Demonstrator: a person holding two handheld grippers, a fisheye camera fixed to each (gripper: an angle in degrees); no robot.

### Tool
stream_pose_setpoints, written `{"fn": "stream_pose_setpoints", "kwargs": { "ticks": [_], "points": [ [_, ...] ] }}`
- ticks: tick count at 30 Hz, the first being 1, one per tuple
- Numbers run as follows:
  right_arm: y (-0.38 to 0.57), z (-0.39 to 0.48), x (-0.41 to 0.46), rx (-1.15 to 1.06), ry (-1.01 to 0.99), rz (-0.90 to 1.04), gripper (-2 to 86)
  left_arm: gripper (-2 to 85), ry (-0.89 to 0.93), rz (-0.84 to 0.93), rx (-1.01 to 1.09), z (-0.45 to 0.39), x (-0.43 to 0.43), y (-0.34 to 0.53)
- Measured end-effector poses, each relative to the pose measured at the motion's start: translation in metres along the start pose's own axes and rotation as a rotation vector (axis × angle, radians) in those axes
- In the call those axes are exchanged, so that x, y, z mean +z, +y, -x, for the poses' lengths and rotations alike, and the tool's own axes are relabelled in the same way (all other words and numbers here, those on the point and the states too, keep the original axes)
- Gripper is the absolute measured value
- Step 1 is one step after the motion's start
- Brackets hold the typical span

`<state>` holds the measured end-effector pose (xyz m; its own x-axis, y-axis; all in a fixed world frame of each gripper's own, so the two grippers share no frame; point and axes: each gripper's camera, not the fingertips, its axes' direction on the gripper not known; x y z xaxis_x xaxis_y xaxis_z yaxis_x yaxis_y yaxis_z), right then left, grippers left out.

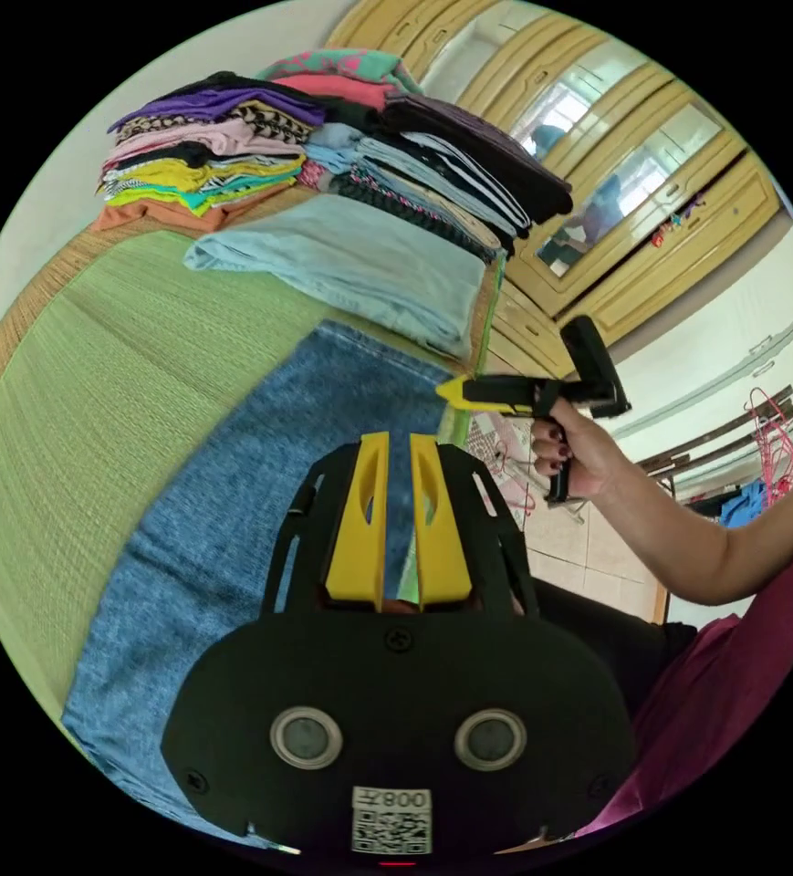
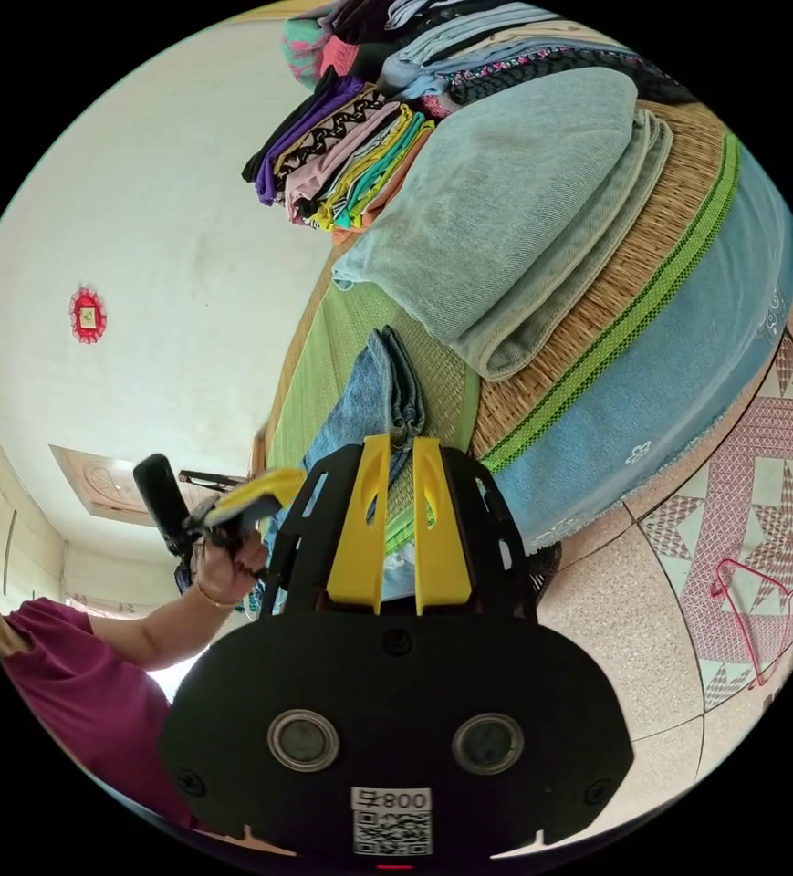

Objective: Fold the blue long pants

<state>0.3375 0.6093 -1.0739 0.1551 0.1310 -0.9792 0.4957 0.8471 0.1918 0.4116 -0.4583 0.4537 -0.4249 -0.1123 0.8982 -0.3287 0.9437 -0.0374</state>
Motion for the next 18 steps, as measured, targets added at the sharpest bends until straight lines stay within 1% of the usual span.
{"fn": "stream_pose_setpoints", "kwargs": {
  "ticks": [3,5,9,10,12,15,16,18],
  "points": [
    [0.0,0.002,-0.005,0.007,0.0,-0.015,3.7,6.2,-0.044,0.0,0.0,0.034,0.002,-0.031],
    [-0.001,0.004,-0.009,0.014,-0.005,-0.021,3.5,6.9,-0.045,0.055,0.004,0.059,0.017,-0.056],
    [-0.007,0.008,-0.019,0.019,-0.025,-0.021,3.2,7.7,-0.069,0.14,0.043,0.083,0.045,-0.083],
    [-0.008,0.009,-0.021,0.017,-0.027,-0.02,3.2,7.9,-0.074,0.183,0.057,0.089,0.057,-0.088],
    [-0.013,0.013,-0.028,0.014,-0.035,-0.017,3.2,8.0,-0.092,0.251,0.075,0.099,0.074,-0.091],
    [-0.02,0.02,-0.037,0.013,-0.044,-0.017,3.3,7.0,-0.102,0.244,0.142,0.112,0.081,-0.083],
    [-0.022,0.022,-0.039,0.012,-0.045,-0.017,3.3,5.9,-0.059,0.259,0.156,0.119,0.084,-0.079],
    [-0.028,0.028,-0.047,0.019,-0.058,-0.016,3.3,4.5,-0.037,0.276,0.128,0.133,0.086,-0.076]
  ]
}}
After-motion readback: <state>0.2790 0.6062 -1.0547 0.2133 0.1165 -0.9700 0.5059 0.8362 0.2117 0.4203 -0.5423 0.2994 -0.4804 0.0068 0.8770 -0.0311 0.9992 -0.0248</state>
